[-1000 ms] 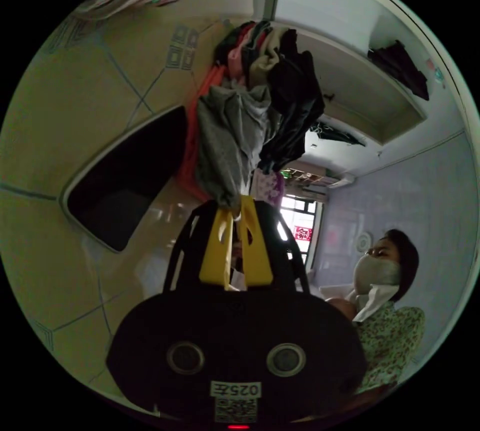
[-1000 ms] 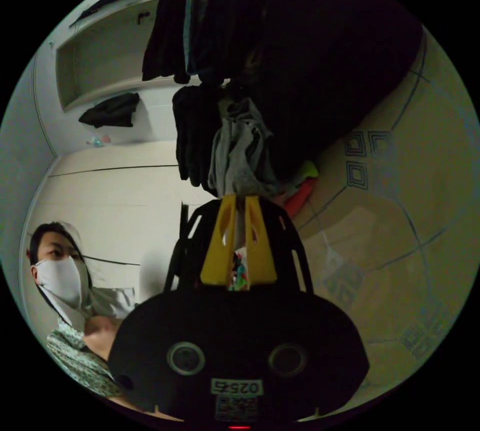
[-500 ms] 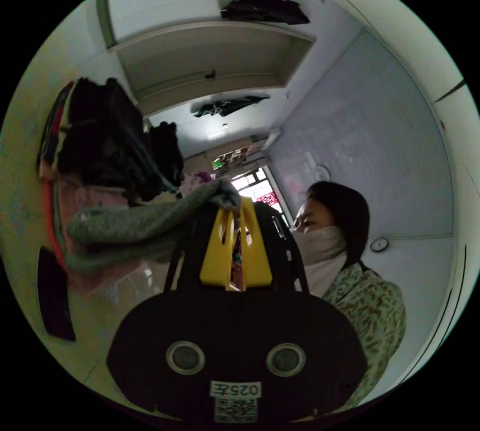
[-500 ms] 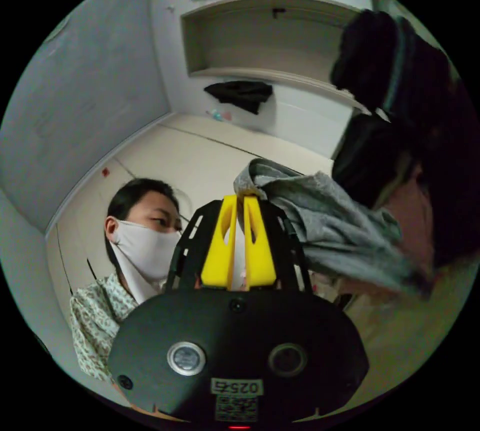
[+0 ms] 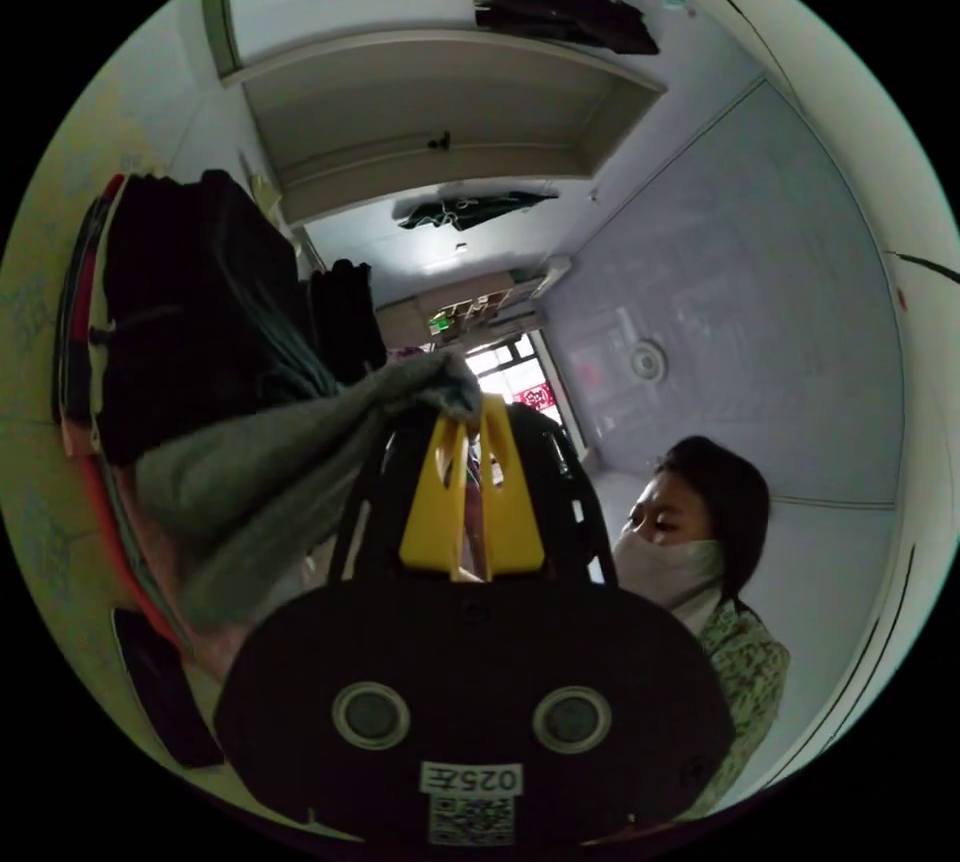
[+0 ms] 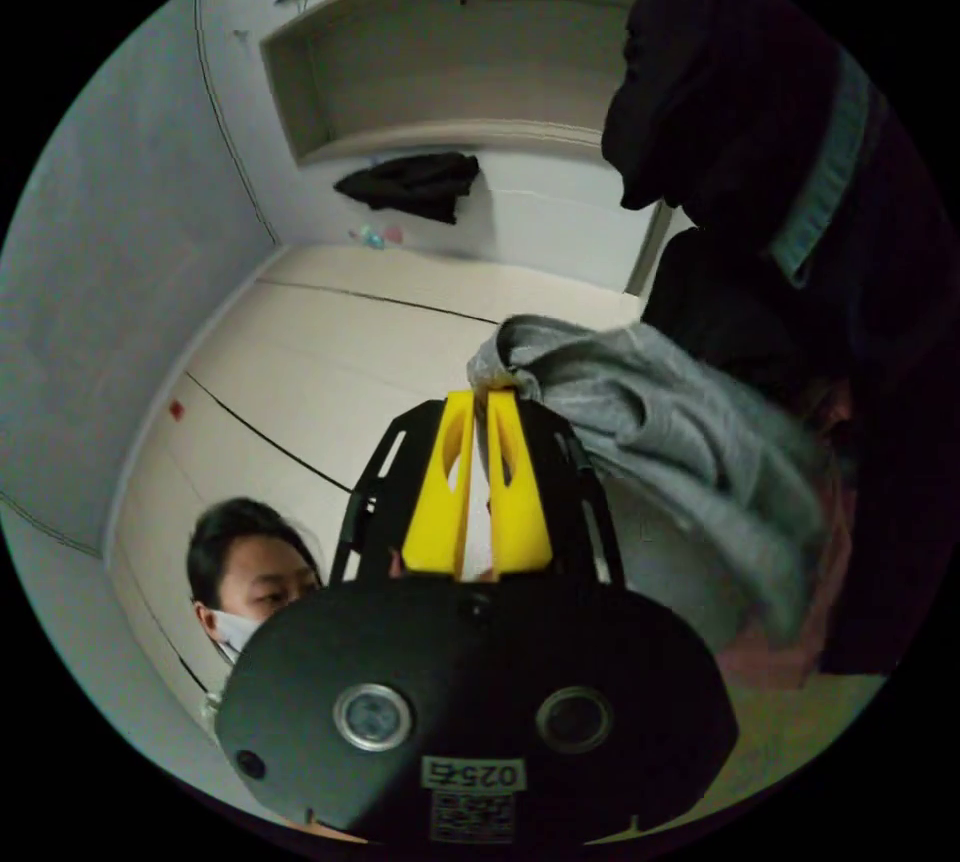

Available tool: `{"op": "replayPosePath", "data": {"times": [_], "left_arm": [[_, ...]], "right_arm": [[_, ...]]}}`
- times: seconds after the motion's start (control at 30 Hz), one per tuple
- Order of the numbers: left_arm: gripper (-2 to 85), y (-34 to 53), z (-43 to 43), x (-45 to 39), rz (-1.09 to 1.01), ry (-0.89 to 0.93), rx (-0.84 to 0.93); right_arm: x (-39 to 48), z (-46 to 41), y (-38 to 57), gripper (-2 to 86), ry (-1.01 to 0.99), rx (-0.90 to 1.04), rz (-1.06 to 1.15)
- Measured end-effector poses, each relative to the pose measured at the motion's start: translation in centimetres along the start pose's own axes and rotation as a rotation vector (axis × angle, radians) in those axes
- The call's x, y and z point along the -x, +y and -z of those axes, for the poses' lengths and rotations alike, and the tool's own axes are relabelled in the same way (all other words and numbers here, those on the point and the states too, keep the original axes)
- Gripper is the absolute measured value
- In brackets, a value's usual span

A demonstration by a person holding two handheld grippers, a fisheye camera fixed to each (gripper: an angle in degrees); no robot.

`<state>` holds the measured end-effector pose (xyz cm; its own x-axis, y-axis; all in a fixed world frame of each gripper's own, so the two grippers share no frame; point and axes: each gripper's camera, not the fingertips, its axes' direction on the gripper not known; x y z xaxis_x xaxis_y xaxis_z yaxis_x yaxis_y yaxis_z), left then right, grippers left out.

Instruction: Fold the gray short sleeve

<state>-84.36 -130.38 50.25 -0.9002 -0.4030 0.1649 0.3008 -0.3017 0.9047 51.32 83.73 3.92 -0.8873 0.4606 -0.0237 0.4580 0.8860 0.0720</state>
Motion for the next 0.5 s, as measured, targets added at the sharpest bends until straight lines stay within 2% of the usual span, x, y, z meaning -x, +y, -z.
{"op": "replayPosePath", "data": {"times": [0.1, 0.2, 0.37, 0.5], "left_arm": [[-1.2, 0.9, -0.8, 0.5, -0.043, -0.065, 0.008], [-1.2, 3.5, -0.5, 2.0, -0.038, -0.170, 0.039], [-1.2, 14.0, 1.0, 11.2, 0.293, -0.260, 0.062], [-1.2, 21.4, 1.7, 14.7, 0.442, -0.231, 0.016]], "right_arm": [[-1.9, -0.2, -1.0, -0.2, 0.028, -0.002, 0.002], [-4.9, 0.8, -0.4, -0.2, 0.154, 0.062, -0.026], [-14.1, 5.2, 5.6, -0.2, 0.390, 0.088, -0.260], [-17.9, 8.5, 10.2, -0.1, 0.342, -0.006, -0.369]]}}
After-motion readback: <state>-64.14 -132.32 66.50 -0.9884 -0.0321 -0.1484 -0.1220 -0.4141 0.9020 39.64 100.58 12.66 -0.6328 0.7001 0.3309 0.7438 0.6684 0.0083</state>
